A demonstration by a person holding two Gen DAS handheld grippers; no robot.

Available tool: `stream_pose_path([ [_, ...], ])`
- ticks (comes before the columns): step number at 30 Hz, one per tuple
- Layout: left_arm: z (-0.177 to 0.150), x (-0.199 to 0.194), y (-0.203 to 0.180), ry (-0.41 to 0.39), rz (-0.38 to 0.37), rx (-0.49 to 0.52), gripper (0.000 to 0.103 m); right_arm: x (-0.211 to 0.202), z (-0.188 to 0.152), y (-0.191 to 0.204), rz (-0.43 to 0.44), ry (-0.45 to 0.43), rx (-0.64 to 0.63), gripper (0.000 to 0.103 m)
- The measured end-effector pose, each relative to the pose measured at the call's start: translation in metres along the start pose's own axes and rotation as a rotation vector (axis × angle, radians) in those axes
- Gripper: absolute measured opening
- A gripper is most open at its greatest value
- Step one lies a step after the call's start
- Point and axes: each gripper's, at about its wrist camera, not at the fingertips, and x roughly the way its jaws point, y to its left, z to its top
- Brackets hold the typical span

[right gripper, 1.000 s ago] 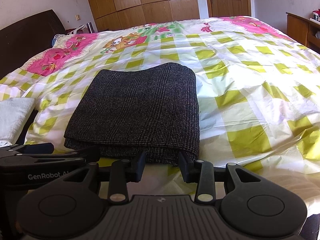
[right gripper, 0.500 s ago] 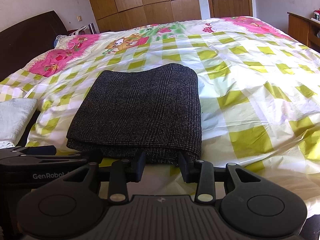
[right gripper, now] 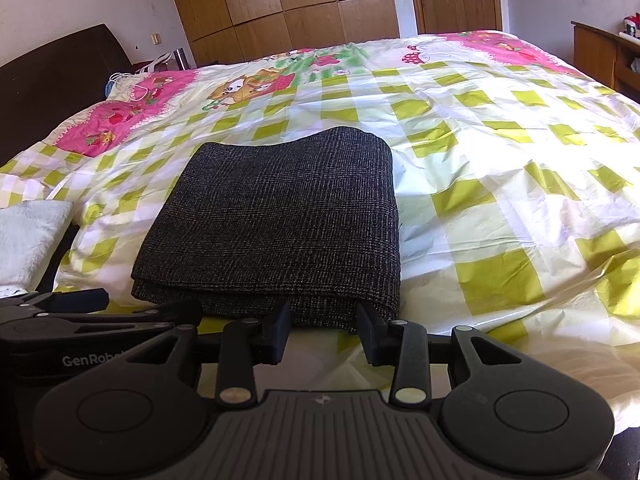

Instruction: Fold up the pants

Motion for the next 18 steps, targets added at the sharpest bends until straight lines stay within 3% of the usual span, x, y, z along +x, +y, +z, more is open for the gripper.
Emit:
stream_pose_path([
  [18,-0.0013,0.0016,0.0002,0.003,0.018,0.004,0.103,-0.0004,0.0000,0.0005,0.010,-0.001,0.003,0.050],
])
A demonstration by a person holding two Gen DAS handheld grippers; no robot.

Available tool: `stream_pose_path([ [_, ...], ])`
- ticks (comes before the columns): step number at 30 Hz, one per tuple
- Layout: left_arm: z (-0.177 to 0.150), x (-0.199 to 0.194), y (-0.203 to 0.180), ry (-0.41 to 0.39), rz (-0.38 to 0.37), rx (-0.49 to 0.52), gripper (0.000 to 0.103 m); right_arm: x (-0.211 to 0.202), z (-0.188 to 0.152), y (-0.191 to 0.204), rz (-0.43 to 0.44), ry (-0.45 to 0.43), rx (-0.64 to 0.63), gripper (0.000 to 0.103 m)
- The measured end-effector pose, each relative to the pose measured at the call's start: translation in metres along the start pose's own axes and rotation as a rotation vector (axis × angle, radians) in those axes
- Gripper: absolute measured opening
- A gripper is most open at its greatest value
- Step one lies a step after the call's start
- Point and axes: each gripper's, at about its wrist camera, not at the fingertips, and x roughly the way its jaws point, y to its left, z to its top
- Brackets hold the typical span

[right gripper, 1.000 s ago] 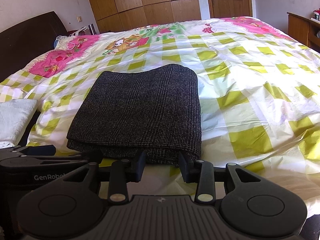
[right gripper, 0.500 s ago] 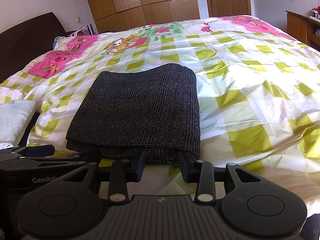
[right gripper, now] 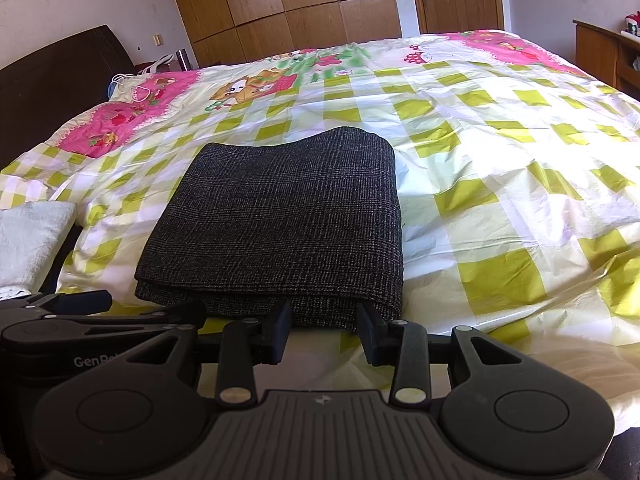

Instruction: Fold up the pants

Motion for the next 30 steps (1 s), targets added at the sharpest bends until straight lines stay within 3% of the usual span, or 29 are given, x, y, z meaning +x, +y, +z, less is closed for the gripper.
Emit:
stream_pose_path([
  [30,-0.0011,0.0000,0.0002,0.002,0.009,0.004,0.103,0.0015,-0.0016,-0.0003,0.003,0.007,0.002,0.050],
])
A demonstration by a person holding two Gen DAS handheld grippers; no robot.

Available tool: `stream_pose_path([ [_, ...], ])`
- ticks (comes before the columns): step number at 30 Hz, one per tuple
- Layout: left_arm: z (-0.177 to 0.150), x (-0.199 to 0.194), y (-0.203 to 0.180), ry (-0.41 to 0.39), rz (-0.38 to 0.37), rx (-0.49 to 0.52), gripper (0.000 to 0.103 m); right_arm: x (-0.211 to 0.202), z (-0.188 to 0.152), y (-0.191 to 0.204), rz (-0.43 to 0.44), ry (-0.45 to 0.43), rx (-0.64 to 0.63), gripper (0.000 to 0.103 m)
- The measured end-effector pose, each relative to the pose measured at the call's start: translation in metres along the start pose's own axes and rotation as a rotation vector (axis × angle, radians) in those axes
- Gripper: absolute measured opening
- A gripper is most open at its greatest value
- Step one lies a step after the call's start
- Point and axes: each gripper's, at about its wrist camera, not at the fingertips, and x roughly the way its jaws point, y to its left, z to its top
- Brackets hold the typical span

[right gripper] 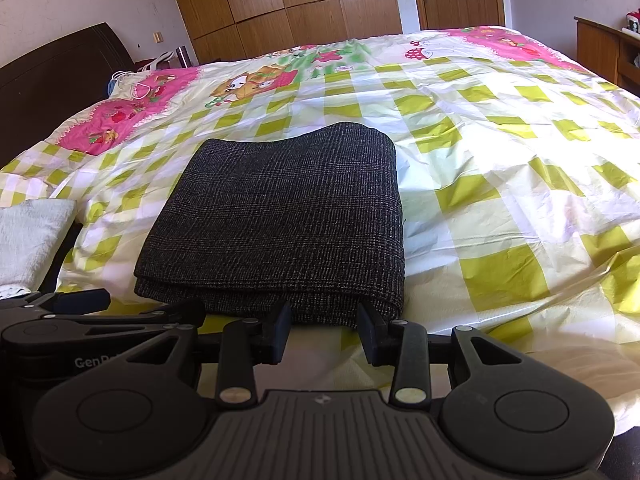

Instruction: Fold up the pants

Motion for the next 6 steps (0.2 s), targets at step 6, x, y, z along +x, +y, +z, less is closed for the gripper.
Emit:
stream_pose_path([
  [6,-0.0013,0.0009,0.0012,0.003,0.000,-0.001,0.103,0.0006,-0.0004,-0.0002,0.000,0.001,0.000,0.050],
])
